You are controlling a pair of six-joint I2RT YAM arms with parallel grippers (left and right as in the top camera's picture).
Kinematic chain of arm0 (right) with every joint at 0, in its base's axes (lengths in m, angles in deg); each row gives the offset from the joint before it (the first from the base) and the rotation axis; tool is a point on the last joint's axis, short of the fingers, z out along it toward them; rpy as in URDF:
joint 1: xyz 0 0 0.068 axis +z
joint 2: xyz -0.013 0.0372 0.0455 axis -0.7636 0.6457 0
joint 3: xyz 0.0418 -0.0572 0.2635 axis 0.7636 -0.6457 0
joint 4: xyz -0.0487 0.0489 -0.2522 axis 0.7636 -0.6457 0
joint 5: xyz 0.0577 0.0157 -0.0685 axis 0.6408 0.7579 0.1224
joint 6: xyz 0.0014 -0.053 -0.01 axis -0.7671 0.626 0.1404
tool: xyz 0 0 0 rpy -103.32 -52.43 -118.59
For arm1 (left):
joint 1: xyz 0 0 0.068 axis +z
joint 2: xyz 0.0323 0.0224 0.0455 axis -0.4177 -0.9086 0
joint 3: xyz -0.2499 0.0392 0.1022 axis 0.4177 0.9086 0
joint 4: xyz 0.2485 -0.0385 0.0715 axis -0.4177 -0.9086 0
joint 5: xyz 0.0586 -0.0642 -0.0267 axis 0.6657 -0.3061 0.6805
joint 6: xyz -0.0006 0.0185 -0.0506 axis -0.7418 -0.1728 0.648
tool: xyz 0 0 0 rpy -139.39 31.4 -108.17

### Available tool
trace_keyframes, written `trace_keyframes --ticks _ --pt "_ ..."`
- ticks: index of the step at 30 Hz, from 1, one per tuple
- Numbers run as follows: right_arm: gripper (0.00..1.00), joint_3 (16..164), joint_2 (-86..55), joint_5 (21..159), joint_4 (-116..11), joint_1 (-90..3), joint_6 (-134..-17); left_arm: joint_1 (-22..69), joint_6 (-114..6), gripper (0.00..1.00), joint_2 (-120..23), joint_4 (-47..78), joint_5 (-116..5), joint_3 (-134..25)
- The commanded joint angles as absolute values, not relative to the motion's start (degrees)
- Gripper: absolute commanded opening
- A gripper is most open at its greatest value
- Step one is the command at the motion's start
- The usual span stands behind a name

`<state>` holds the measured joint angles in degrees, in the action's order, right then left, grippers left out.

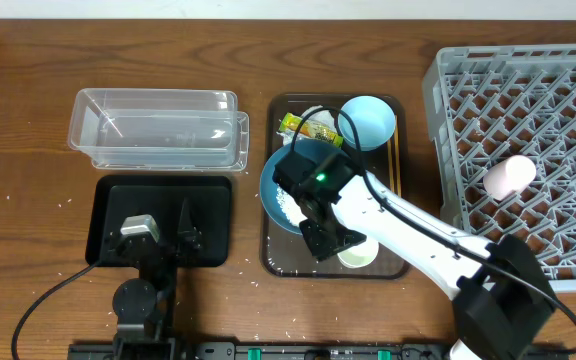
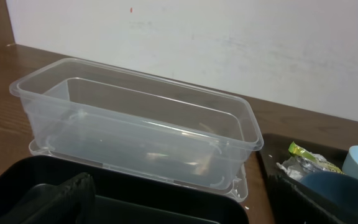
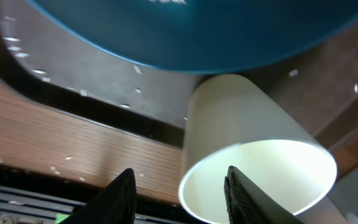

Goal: Sort waste into correct bins and load items into the dishwasher rack
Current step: 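Move the right gripper to the small white cup and grasp it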

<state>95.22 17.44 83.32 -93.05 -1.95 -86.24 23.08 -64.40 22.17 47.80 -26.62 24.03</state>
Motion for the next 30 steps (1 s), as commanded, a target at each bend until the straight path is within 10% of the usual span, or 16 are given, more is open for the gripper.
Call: trace_keyframes --ticks 1,15,30 --pt "0.41 94.5 18.7 82.1 -93.1 -1.7 -88.0 23.4 -64.9 0.91 22.5 45.7 -26.3 25.3" --pt "0.01 92.3 18.6 82.4 -90.6 -1.8 -88.6 23.4 -64.9 0.91 22.5 45.7 -26.3 25.3" --pt "0.01 115.2 12.6 74.4 -108.6 -12.5 -76.2 23.4 -64.9 0.91 22.5 45.7 -26.3 25.3"
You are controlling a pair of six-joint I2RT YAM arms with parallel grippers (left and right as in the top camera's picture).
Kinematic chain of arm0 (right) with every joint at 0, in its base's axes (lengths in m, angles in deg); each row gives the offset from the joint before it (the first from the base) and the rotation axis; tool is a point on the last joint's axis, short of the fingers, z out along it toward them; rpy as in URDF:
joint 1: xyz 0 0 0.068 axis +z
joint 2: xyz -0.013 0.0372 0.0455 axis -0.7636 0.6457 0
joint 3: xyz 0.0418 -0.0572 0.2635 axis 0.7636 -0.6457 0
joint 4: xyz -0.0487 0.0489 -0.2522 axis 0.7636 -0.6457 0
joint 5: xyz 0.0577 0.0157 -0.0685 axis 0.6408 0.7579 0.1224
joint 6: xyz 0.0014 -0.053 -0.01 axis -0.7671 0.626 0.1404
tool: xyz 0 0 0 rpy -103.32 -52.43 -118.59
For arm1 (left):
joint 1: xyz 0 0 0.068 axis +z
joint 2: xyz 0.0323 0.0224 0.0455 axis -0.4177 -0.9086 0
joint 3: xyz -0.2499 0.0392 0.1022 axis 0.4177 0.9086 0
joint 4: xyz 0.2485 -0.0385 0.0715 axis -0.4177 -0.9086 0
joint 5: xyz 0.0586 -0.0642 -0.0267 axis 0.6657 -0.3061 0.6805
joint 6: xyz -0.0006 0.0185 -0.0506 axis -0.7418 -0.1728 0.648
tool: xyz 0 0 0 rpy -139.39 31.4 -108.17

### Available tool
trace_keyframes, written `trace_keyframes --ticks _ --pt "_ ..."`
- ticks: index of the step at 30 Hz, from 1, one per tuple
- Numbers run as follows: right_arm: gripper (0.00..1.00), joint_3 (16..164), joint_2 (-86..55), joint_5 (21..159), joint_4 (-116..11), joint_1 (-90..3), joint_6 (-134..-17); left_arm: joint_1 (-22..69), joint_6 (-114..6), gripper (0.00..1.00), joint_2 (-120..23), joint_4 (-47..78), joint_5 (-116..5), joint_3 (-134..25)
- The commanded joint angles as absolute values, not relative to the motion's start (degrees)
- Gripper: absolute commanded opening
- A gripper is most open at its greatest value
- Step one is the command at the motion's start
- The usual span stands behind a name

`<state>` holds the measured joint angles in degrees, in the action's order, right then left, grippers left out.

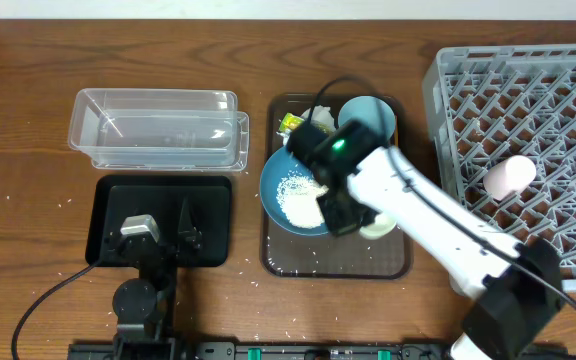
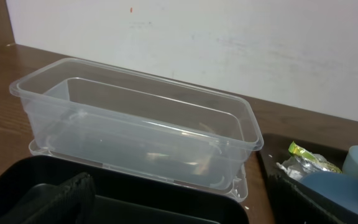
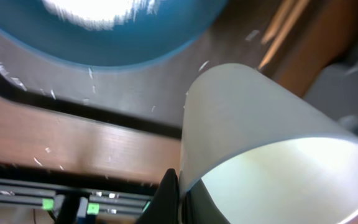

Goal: Sort waste into correct bins and load items into the dishwasher rack
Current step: 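Move the right gripper to the small white cup and grasp it, then place the white cup in the rack beside the pink cup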

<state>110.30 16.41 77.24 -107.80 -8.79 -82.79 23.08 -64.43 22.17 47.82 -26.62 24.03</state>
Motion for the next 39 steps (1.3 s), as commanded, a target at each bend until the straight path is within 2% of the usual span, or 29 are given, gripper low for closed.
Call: trace_keyframes --ticks 1,9,18,26,31,35,39 --pt "0.01 116.9 11.8 74.4 -108.7 -14.4 -74.9 23.4 -64.9 0.91 22.5 45.7 -26.3 25.3" --pt "0.01 123.0 4.3 80.8 -101.8 -40.0 -65.3 23.4 -64.9 0.91 22.5 45.7 -26.3 25.3" --pt "0.01 118.8 7.4 107.3 -92.6 -68.9 -54.6 23.4 -64.9 0.91 22.5 45.7 -26.3 25.3" --pt "0.01 112.8 14.7 132.1 -81.8 -84.0 -51.8 23.4 -65.0 0.91 22.5 45.7 -26.3 25.3" --pt "0.01 112.7 21.6 142.2 -81.5 -91.1 -46.7 23.4 -64.9 0.91 22.5 45.7 -26.3 25.3" --pt "0.01 112.7 27.6 155.6 -82.7 -95.8 -42.2 23.4 -64.9 0.91 22.5 45.7 -26.3 25.3" --pt "0.01 112.7 32.4 161.5 -85.3 -98.2 -40.0 23.4 -64.9 0.91 22.5 45.7 -26.3 25.3"
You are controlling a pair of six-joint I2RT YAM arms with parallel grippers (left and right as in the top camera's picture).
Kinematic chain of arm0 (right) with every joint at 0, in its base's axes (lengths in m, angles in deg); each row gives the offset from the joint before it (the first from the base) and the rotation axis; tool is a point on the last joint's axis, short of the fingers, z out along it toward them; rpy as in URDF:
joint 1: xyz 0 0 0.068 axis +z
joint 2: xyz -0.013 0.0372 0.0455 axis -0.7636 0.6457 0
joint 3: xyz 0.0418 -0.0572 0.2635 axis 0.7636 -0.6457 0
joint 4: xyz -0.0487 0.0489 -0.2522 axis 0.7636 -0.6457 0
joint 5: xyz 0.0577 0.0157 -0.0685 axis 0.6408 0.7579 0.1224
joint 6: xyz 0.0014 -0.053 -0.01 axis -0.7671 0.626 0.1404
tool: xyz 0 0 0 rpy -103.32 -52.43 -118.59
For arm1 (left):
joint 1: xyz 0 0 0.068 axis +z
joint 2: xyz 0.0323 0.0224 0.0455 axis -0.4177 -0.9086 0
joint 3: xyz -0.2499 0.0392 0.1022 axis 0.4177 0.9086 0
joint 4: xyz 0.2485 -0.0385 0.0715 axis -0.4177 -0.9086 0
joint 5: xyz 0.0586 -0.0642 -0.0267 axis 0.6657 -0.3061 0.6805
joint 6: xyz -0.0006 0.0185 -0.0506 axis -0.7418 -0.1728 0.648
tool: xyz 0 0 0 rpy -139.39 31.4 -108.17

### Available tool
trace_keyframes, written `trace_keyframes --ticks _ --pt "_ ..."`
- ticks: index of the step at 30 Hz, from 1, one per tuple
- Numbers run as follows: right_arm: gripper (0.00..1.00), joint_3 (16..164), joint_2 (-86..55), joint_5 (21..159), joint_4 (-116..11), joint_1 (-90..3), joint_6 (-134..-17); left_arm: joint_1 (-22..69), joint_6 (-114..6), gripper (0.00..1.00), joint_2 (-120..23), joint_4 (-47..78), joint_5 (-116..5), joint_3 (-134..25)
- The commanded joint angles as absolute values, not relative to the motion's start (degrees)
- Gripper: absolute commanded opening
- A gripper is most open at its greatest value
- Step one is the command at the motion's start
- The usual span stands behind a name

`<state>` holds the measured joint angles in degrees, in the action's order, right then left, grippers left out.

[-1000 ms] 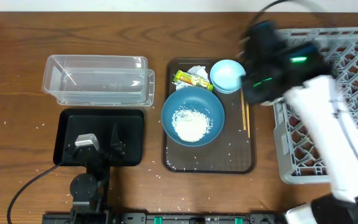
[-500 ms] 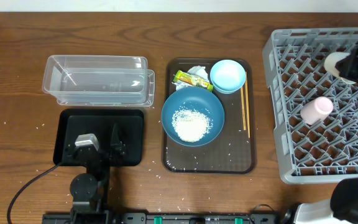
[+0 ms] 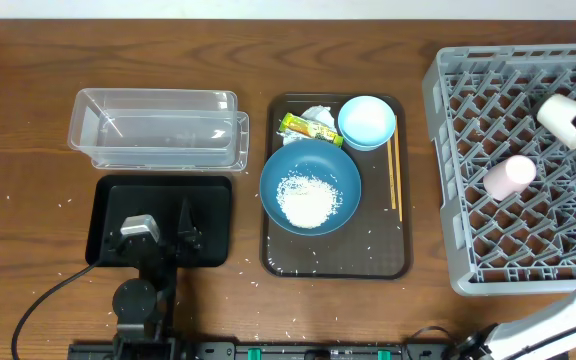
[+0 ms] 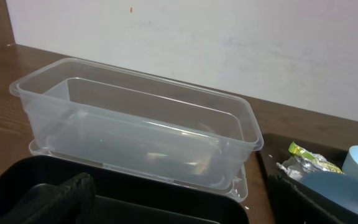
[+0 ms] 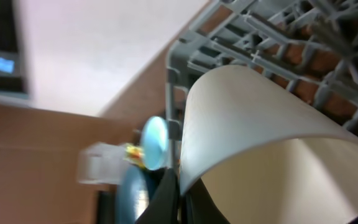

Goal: Sort waste into correct bins and load items into the dishwasher rack
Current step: 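Place the white cup in the rack beside the pink cup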

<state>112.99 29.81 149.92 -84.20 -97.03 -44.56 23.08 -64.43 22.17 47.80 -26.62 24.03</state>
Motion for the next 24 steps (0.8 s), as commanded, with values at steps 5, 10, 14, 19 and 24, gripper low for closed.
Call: trace_keyframes --ticks 5,10,14,19,24 --pt "0.01 112.7 37.5 161.2 -92.6 -98.5 -33.4 23.4 -64.9 0.91 22.5 45.7 -26.3 25.3" --pt "0.01 112.6 39.6 161.4 -96.0 -99.4 -27.2 23.4 -64.9 0.91 22.5 45.7 -26.3 25.3" --pt "0.01 112.6 39.6 161.0 -96.8 -101.4 -27.2 23.4 -65.0 0.91 22.5 45.7 -26.3 25.3" --pt "0.08 112.6 39.6 158.2 -97.8 -103.8 -27.2 23.4 -64.9 0.91 22.5 45.7 -26.3 25.3" --pt "0.1 112.6 39.6 157.7 -99.7 -103.9 -26.9 23.4 -64.9 0.91 22.5 45.7 -26.3 25.3"
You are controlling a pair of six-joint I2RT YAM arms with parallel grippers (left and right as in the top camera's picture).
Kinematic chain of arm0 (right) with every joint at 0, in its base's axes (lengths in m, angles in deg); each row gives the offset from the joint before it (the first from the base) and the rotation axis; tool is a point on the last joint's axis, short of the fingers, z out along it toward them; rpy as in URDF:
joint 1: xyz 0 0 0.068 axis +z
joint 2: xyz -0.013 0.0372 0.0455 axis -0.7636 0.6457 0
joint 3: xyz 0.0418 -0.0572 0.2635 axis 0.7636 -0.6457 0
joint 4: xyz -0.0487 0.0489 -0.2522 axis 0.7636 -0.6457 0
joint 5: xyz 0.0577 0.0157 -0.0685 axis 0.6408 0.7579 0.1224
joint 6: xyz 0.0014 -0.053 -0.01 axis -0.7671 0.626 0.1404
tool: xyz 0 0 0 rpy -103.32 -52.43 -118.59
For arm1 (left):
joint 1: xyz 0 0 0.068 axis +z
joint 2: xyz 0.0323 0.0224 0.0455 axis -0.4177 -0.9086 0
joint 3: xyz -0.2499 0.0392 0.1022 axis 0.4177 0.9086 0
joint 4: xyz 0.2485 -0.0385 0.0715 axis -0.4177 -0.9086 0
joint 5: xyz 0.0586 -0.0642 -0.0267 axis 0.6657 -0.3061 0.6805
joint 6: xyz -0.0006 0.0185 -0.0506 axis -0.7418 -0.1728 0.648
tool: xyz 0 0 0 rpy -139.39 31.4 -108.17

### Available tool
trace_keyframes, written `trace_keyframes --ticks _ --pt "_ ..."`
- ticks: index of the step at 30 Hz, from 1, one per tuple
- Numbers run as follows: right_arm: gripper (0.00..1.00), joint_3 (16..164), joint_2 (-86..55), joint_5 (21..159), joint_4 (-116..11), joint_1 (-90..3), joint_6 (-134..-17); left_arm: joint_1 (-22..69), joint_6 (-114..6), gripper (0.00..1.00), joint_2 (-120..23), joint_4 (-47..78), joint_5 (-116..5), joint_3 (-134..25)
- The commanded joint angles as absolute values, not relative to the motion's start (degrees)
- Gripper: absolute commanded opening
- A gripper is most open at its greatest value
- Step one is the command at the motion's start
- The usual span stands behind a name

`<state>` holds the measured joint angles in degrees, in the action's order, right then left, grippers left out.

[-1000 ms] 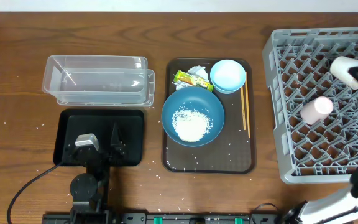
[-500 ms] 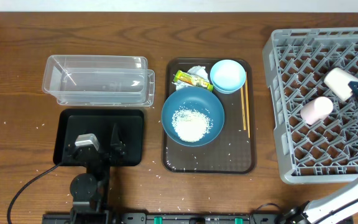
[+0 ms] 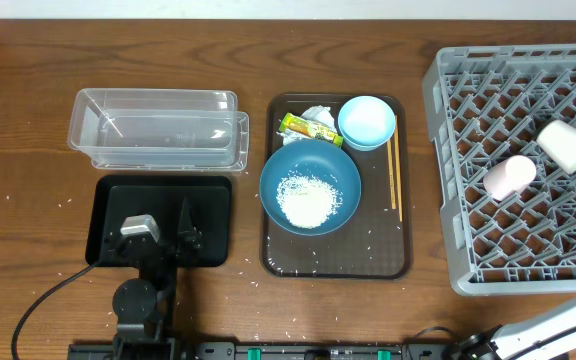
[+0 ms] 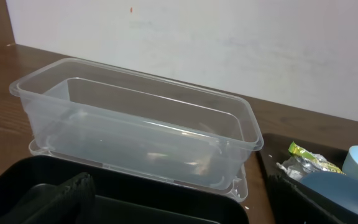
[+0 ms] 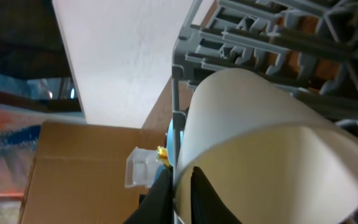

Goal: Sort waste into correct bins and load items into the dishwasher rack
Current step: 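Place the white cup in the rack beside the pink cup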

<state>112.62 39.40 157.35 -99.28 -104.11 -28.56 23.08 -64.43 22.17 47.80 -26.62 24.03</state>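
Observation:
My right gripper (image 5: 184, 186) is shut on the rim of a white cup (image 5: 260, 143), one finger inside and one outside. In the overhead view that white cup (image 3: 561, 143) lies on its side over the right part of the grey dishwasher rack (image 3: 468, 250), beside a pink cup (image 3: 509, 176). On the brown tray (image 3: 278, 262) sit a blue bowl (image 3: 310, 187) of rice, a light blue bowl (image 3: 367, 120), chopsticks (image 3: 398, 175) and a wrapper (image 3: 308, 125). My left gripper (image 3: 158, 235) rests over the black bin (image 3: 213, 200), open and holding nothing; one dark finger (image 4: 61, 193) shows.
A clear plastic container (image 3: 158, 128) stands behind the black bin, seen close up as the clear container (image 4: 135, 130). Rice grains are scattered on the tray and the wooden table (image 3: 28, 150). The rack reaches the right edge of the overhead view.
The white cup and my right gripper have shifted a little toward the near side of the rack, next to the pink cup. The fingers' gap on the rim looks slightly wider. Left arm unchanged.
My right gripper stood open around the rim of the white cup lying on the tray by the blue bowl. Then it was shut on the rim with the cup over the tray's right side. Later the cup was over the rack's far right, and now sits lower there.

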Motion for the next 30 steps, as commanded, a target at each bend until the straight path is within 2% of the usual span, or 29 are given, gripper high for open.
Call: trace_keyframes --ticks 1,9,15,22,30 --pt "0.1 112.6 39.6 157.7 -100.1 -103.9 -26.6 23.4 -64.9 0.91 22.5 45.7 -26.3 25.3" --pt "0.01 112.6 39.6 164.2 -102.0 -102.3 -25.8 23.4 -64.9 0.91 22.5 45.7 -26.3 25.3" --pt "0.01 112.6 39.6 165.7 -101.9 -98.6 -23.7 23.4 -65.0 0.91 22.5 45.7 -26.3 25.3" --pt "0.01 112.6 39.6 158.7 -95.0 -96.9 -30.7 23.4 -64.9 0.91 22.5 45.7 -26.3 25.3" --pt "0.01 112.6 39.6 154.5 -94.0 -100.3 -35.0 23.4 -64.9 0.91 22.5 45.7 -26.3 25.3"
